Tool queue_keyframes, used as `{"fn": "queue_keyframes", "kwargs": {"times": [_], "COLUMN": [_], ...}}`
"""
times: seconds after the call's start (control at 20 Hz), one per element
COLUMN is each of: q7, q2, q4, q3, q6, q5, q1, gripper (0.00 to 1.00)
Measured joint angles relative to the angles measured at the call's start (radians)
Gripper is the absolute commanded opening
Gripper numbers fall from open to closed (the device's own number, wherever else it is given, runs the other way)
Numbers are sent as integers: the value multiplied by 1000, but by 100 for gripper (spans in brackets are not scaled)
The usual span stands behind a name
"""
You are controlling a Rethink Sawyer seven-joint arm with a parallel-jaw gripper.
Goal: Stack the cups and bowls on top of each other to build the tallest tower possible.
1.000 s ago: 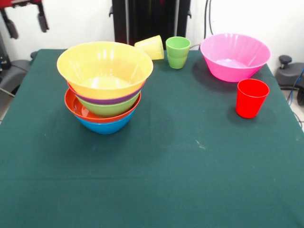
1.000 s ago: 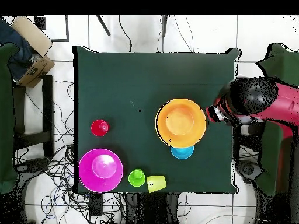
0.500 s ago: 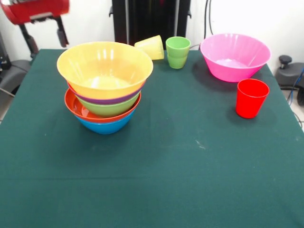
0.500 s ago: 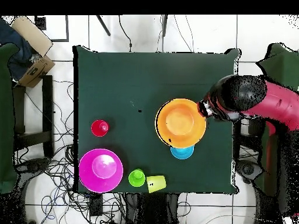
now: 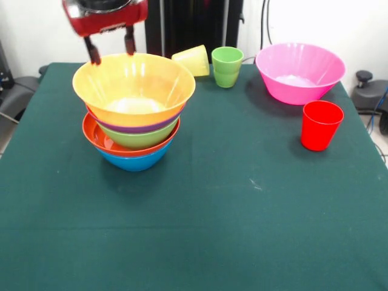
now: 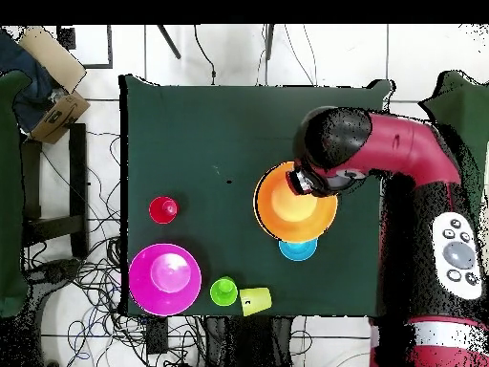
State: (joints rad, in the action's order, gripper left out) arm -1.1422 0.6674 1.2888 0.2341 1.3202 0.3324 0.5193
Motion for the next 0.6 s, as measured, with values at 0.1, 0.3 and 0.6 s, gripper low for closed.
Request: {"fn": "queue_keyframes", "kwargs": {"times": [0.1, 0.3, 0.6], "q7": [0, 0, 0], "q2": [11, 43, 109], "q4": [-27, -77, -132], "q3": [-6, -8, -8], "q6": [71, 186, 278], "q5": [22, 58, 65], "q1": [-18, -19, 27], "gripper": [100, 100, 100]}}
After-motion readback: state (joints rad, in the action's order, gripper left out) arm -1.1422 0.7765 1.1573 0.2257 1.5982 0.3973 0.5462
